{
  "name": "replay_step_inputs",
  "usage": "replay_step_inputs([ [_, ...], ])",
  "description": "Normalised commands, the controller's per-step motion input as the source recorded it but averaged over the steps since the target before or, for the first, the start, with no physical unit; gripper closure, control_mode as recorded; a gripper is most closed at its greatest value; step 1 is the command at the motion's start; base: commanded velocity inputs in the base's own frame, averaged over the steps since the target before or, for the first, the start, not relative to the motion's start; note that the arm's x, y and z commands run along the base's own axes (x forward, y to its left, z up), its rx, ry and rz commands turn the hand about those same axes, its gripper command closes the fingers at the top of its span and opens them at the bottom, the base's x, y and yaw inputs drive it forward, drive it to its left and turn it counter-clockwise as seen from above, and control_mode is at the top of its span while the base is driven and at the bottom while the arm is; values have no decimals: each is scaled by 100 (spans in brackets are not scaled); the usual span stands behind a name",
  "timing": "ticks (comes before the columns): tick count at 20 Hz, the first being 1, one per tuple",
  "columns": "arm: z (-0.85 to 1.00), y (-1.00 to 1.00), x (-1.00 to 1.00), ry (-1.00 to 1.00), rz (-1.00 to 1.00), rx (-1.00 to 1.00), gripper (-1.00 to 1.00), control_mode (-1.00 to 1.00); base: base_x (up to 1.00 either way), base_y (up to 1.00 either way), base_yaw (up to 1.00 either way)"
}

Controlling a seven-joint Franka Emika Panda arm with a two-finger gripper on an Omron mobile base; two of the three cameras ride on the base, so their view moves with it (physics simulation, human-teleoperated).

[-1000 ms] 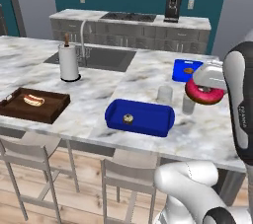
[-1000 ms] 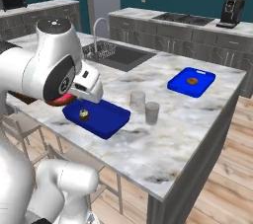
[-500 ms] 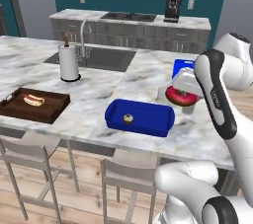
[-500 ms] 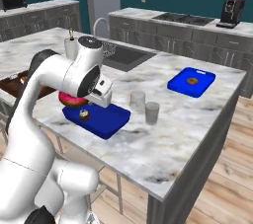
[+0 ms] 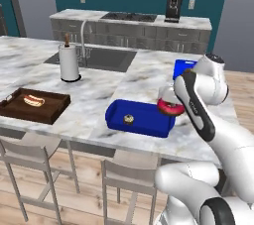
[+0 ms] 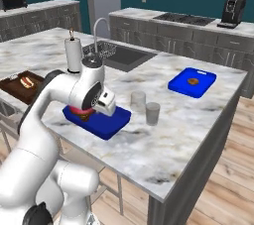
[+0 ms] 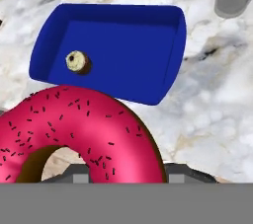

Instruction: Take the cupcake and donut from the fridge and place them on the empty tray on the dining counter.

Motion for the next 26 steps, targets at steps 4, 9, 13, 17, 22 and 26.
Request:
replay_step_inputs([
  [4, -63, 0, 66, 0, -2, -2, 100, -100, 0, 0, 0],
  [9, -55, 0, 54, 0, 0, 0, 100, -100, 0, 0, 0],
  [13, -40, 0, 51, 0, 0, 0, 100, -100, 0, 0, 0],
  [17, -36, 0, 47, 0, 0, 0, 100, -100, 0, 0, 0],
  [22, -17, 0, 46, 8, -3, 2, 100, -100, 0, 0, 0],
  [26, -25, 0, 54, 8, -4, 0, 100, -100, 0, 0, 0],
])
